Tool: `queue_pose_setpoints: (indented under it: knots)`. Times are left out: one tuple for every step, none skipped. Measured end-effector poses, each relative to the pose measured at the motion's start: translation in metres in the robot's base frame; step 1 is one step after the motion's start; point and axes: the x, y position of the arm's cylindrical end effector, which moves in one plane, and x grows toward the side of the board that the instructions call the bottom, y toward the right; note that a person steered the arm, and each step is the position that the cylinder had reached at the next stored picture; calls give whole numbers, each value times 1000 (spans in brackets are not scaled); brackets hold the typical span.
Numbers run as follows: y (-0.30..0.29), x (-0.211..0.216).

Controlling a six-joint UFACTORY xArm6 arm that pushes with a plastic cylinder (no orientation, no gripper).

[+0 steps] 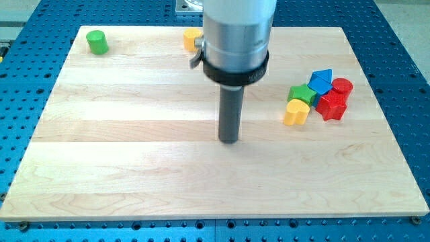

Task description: Push the green circle into the hexagon

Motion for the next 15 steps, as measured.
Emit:
queue_pose_setpoints:
  knots:
    - [-15,-9]
    - [-109,-35]
    - [-246,-39]
    - [-330,-67]
    - [-318,-168]
    - [-328,-237]
    - [-309,-276]
    - [-309,-282]
    - [-309,-282]
    - [-318,-282]
    - [-331,-259]
    - [-228,-238]
    - [-140,-228]
    - [-215,-225]
    - [-168,-187]
